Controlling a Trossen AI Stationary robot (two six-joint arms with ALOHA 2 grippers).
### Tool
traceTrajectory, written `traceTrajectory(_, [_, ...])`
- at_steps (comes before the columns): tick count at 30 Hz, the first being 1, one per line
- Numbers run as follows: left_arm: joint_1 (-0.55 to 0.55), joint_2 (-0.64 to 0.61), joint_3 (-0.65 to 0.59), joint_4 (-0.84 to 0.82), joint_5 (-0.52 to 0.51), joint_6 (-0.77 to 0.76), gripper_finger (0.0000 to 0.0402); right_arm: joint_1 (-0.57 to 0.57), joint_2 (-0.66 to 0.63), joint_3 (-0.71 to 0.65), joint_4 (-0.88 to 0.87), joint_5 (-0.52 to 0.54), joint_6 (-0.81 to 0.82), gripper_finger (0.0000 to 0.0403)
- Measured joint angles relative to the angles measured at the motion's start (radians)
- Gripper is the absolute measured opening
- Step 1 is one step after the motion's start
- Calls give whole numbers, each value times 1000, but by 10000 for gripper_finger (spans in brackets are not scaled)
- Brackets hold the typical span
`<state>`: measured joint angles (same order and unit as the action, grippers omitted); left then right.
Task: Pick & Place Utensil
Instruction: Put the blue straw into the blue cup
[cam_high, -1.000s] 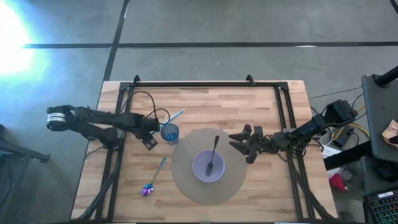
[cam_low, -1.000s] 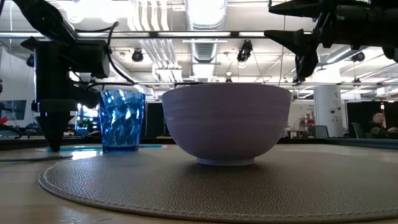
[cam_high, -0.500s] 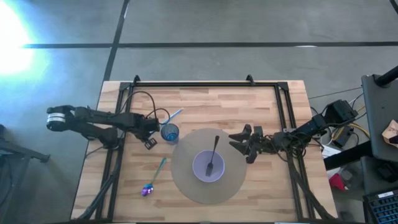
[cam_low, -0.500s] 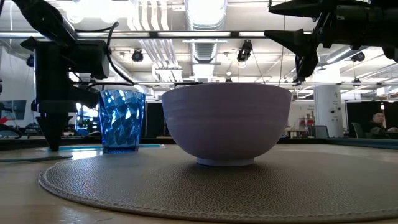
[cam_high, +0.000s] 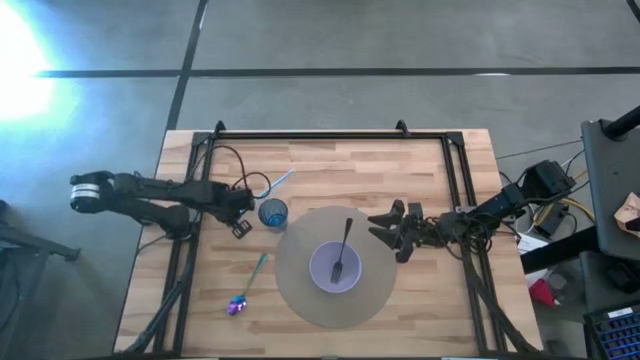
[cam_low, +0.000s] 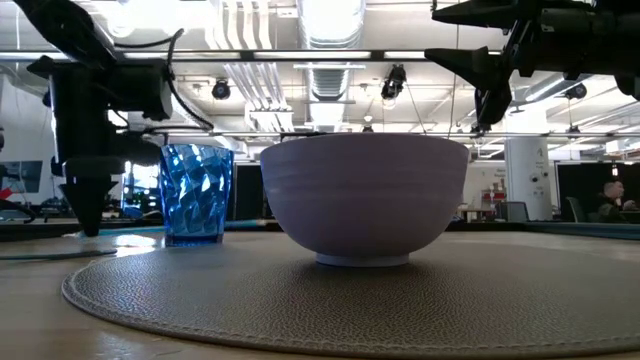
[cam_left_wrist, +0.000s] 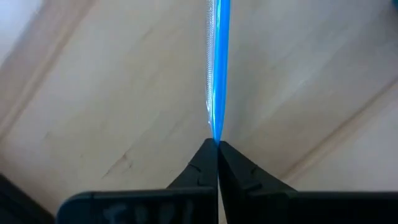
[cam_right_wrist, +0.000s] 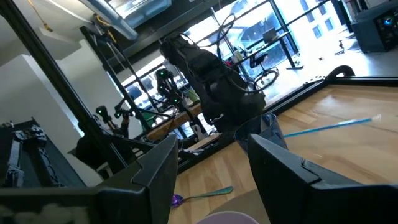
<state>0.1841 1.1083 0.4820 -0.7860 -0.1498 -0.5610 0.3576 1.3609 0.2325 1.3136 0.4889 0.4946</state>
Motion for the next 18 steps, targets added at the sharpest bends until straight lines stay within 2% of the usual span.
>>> traceTrajectory(4, [0, -50, 0, -11, -16, -17, 0, 0, 0, 0, 0, 0, 0, 189])
traceTrajectory(13, [0, -159, 2, -57, -146, -70, 0, 0, 0, 0, 0, 0, 0, 189])
traceTrajectory(18, [0, -220, 3, -57, -185, -71, 0, 0, 0, 0, 0, 0, 0, 189])
